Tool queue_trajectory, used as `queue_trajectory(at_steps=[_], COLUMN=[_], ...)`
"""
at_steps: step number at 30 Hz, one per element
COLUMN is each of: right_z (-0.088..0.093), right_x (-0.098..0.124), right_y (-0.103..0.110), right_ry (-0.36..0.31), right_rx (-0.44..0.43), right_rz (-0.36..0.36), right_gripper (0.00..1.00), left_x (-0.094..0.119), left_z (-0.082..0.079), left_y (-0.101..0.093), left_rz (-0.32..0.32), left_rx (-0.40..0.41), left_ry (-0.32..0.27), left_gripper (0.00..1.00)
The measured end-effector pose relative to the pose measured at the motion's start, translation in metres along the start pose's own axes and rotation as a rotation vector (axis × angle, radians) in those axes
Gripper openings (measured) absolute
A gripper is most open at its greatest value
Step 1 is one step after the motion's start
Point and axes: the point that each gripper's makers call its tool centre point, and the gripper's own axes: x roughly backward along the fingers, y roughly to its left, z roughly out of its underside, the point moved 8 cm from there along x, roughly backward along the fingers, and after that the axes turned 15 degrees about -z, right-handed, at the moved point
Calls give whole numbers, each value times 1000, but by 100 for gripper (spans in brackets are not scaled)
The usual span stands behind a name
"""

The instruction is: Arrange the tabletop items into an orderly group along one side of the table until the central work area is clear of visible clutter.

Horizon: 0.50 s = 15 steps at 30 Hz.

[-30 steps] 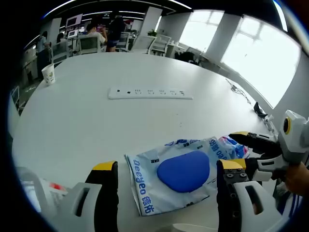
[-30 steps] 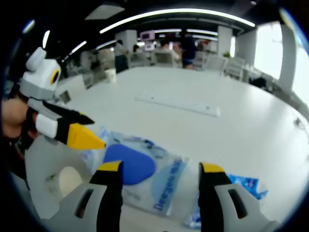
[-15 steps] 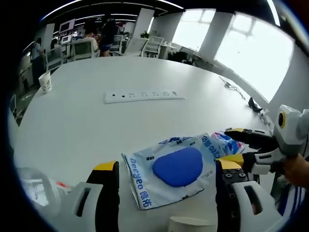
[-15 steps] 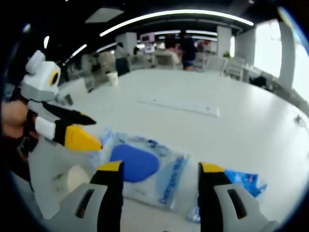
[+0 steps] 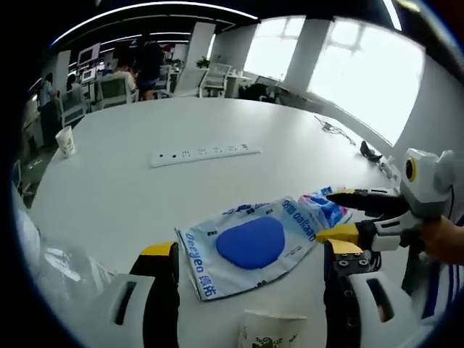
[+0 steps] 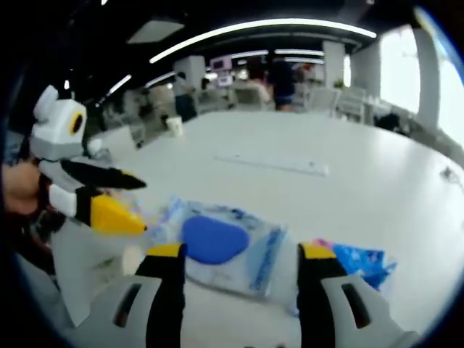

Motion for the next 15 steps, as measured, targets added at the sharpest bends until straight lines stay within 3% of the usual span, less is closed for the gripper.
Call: queue_trajectory(at_steps=[9, 15], right_z=[2, 6], right_x=[8, 13], right_y=[13, 20], right_ry=[-4, 0], right_rx=[8, 13], right_rz=[-26, -43], right_gripper=[59, 59], left_x=[31, 57], left_z=[5, 11], left_y=[-6, 4], left_rz=[0, -27], left_rx=[-42, -46], left_ry=[-53, -111], left_gripper=[82, 83])
